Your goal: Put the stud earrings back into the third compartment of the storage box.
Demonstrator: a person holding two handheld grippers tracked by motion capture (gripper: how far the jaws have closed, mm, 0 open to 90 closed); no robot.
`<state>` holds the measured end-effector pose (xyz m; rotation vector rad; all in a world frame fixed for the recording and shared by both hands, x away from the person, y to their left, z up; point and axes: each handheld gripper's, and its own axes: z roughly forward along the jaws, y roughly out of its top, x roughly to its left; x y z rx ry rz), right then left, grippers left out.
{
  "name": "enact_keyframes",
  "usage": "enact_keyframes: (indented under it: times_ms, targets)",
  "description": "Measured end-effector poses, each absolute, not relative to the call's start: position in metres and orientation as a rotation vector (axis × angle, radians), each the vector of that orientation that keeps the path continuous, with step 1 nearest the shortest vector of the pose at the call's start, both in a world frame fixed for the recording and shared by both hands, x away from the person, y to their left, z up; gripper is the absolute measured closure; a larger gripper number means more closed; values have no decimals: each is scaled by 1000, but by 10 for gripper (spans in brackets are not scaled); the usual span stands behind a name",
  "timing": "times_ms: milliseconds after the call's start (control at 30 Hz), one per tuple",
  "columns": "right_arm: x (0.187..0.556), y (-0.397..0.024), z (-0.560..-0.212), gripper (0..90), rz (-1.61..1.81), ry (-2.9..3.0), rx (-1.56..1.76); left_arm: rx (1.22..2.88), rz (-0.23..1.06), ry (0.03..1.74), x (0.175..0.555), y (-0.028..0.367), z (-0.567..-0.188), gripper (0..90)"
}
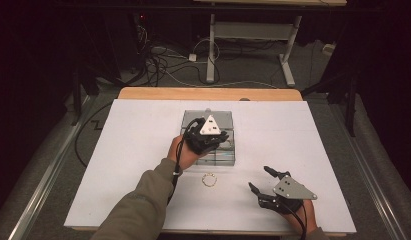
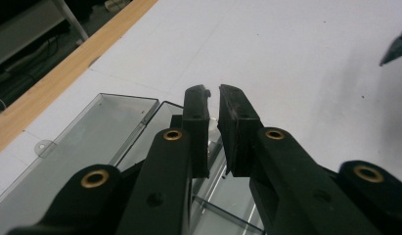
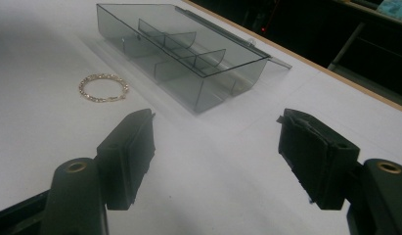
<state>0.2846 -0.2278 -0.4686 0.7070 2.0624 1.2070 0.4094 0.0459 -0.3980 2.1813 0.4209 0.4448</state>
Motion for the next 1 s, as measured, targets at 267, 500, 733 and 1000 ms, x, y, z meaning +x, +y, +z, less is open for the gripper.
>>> enact_keyframes:
  times_ms: [267, 500, 733, 1000]
  targets:
    - [285, -227, -469, 300, 1201, 2061, 706, 2160, 499, 373, 384, 60, -398, 771]
    - [285, -227, -469, 300, 1199, 2065, 704, 2172, 510, 349, 362, 72, -408, 651]
    - [284, -226, -470, 300, 1194, 2073, 711, 2193, 488, 362, 342, 84, -423, 484]
    - [284, -225, -470, 300, 1193, 2079, 707, 2218, 367, 369, 326, 95, -442, 281]
